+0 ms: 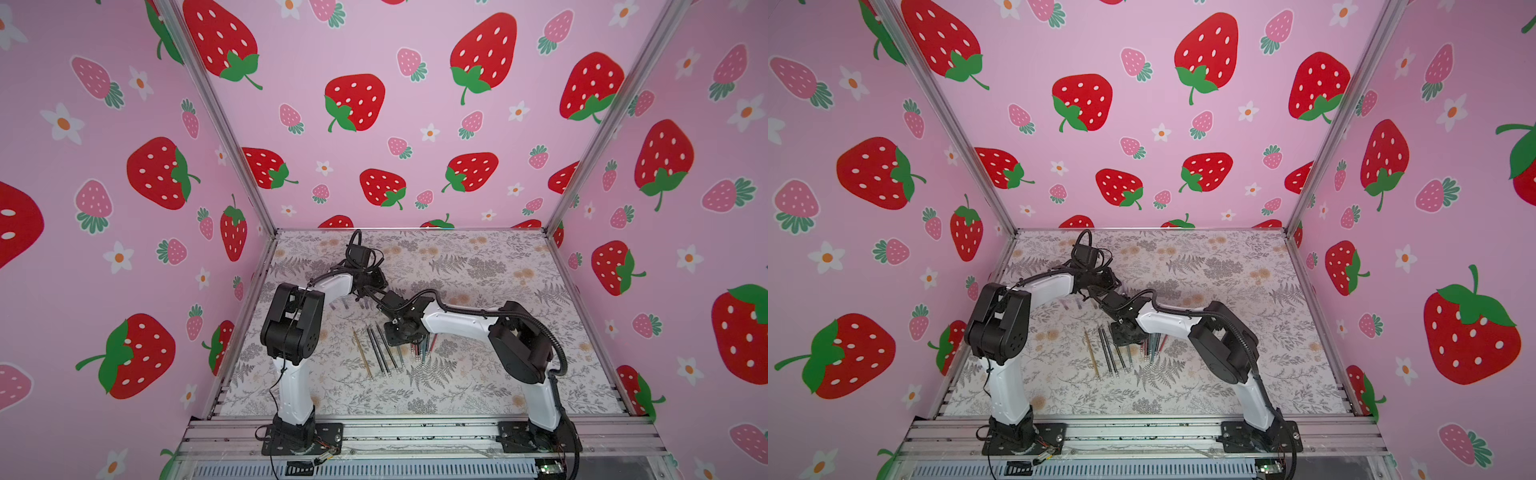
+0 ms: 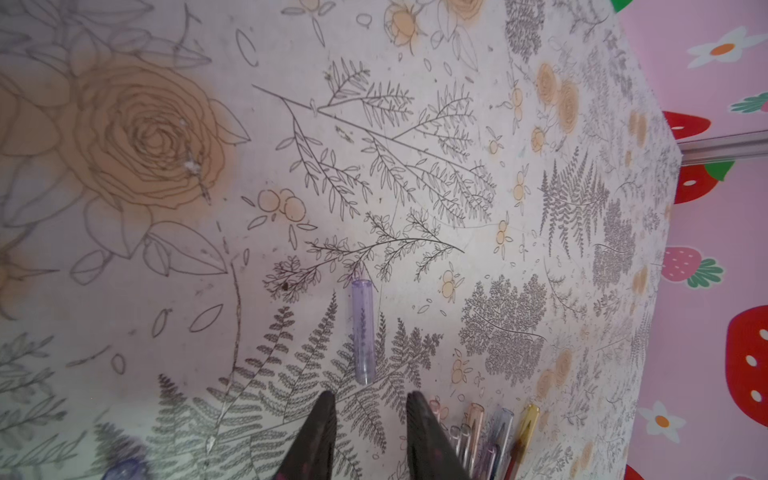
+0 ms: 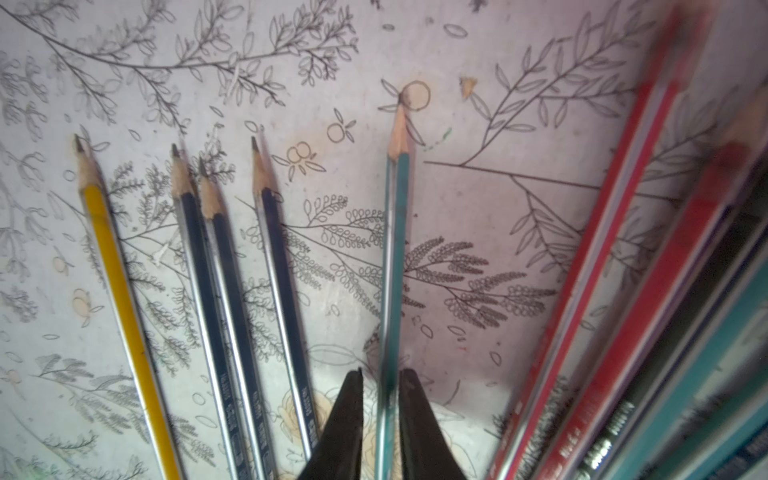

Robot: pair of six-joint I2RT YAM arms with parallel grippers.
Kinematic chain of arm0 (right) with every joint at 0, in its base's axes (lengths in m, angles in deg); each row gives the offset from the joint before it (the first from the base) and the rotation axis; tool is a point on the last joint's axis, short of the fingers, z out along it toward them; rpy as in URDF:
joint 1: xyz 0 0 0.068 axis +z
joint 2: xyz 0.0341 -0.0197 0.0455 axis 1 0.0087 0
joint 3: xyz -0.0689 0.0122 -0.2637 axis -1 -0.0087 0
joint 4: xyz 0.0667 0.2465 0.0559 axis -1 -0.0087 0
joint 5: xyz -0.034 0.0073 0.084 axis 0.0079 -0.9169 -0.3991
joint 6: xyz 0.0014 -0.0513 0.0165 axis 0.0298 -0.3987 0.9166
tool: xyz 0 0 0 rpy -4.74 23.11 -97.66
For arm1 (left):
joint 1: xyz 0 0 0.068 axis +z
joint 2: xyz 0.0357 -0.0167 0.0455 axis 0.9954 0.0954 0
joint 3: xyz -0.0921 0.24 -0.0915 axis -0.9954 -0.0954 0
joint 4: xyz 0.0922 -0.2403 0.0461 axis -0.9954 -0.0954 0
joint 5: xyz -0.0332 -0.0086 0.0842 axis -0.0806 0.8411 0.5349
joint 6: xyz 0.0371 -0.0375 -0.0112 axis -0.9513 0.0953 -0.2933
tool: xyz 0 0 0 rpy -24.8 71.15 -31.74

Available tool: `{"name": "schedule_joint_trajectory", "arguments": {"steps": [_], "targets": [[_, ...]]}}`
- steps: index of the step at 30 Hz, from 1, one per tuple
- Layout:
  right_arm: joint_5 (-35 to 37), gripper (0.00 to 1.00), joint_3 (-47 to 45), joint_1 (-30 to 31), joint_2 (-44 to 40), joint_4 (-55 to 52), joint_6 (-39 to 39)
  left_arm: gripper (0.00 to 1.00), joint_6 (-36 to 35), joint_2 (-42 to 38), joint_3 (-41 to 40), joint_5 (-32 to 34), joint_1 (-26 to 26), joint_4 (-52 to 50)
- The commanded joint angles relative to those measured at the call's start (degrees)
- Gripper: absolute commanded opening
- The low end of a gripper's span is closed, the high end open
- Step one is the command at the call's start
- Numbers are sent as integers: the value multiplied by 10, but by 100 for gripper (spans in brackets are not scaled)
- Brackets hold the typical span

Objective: Remove the protective cover of the pencils
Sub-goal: Place the pencil at the center of the board, then pick up the pencil from the center of the board.

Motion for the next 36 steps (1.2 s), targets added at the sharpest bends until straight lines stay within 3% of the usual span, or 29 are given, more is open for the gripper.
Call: {"name": "schedule_joint_trajectory", "arguments": {"steps": [1, 14, 19, 36], "targets": [[4, 28, 1, 3, -11, 9, -2, 33, -12, 11, 31, 14, -7, -28], [60, 32, -63, -7, -98, 25, 3, 31, -29, 72, 107, 57, -22, -93], [59, 31, -77, -15, -109, 29, 4, 28, -34, 85, 127, 98, -29, -124], [61, 31, -93, -21, -120, 35, 7, 26, -57, 126, 191, 147, -53, -187]]}}
